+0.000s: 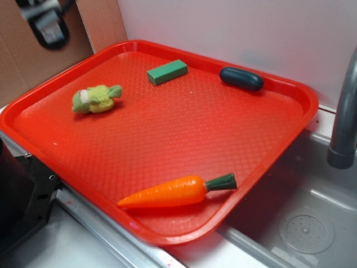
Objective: Grab the carrot.
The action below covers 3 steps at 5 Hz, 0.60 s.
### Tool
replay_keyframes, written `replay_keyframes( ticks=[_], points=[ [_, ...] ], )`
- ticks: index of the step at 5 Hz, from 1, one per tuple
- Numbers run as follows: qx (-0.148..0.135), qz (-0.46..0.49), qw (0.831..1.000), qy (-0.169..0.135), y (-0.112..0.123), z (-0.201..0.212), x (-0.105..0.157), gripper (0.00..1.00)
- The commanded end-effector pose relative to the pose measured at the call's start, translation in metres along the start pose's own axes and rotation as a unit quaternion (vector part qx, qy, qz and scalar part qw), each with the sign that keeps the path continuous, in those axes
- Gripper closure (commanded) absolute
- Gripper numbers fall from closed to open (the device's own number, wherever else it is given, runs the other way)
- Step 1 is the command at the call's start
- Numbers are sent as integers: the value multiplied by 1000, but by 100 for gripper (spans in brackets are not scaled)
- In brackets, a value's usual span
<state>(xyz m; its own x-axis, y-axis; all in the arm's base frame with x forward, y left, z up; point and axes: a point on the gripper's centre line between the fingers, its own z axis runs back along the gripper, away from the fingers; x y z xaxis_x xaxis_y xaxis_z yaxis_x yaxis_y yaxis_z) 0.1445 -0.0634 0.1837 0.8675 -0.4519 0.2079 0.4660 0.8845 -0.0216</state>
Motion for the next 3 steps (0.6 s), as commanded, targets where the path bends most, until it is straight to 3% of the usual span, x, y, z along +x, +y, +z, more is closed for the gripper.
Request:
replay_keyframes(
  ticks=[1,3],
  points=[
    [-52,-100,993,-33,-32,-38,27,0],
    [-64,-137,989,10,-65,-86,29,0]
  ],
)
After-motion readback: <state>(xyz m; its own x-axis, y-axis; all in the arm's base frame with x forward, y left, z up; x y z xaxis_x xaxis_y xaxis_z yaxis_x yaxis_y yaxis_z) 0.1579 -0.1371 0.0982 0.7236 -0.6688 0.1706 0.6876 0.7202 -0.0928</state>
